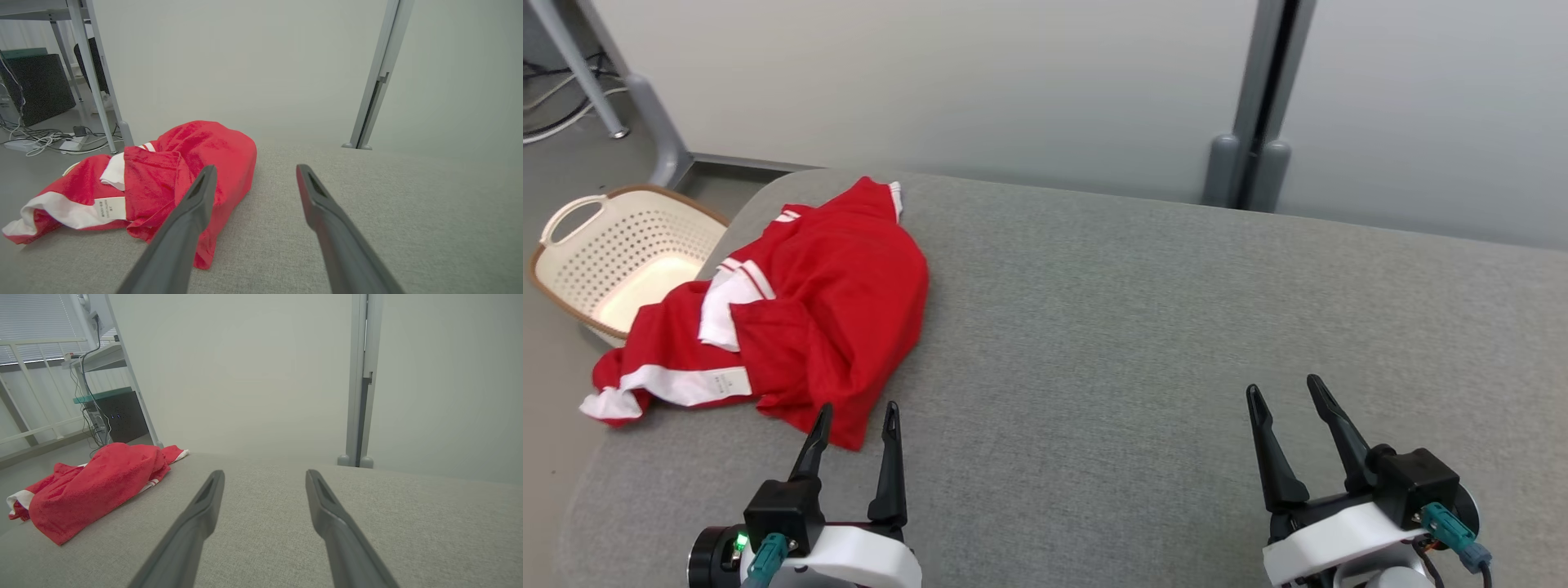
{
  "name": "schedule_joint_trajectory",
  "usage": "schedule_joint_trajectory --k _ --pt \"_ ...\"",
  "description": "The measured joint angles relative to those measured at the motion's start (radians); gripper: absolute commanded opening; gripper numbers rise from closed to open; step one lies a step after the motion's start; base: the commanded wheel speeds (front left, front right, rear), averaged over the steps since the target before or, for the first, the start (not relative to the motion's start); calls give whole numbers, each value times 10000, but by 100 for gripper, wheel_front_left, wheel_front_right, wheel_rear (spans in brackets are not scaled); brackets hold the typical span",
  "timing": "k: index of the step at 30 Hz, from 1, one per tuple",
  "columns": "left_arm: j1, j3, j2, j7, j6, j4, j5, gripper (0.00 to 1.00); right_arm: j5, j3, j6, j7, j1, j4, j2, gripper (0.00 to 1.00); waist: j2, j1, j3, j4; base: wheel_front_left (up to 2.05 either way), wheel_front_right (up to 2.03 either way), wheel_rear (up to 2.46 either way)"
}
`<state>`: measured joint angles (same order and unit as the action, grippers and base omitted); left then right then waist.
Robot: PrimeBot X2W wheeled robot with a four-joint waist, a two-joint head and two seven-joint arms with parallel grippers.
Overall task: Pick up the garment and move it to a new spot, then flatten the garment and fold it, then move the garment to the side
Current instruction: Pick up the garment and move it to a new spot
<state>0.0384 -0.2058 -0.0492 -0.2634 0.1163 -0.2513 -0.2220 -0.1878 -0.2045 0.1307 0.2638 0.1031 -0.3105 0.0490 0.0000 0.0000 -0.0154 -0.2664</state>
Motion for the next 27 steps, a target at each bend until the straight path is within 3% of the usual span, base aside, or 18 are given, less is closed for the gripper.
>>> schedule_joint_trajectory --k 16,27 --pt "-297 161 8 0 81 -31 -6 100 -259 -621 0 -2 -35 -173 0 100 0 0 132 -1973 0 0 0" --pt "-354 263 6 0 159 29 -268 100 -284 -702 0 0 -8 -263 2 100 0 0 101 -2189 0 0 0"
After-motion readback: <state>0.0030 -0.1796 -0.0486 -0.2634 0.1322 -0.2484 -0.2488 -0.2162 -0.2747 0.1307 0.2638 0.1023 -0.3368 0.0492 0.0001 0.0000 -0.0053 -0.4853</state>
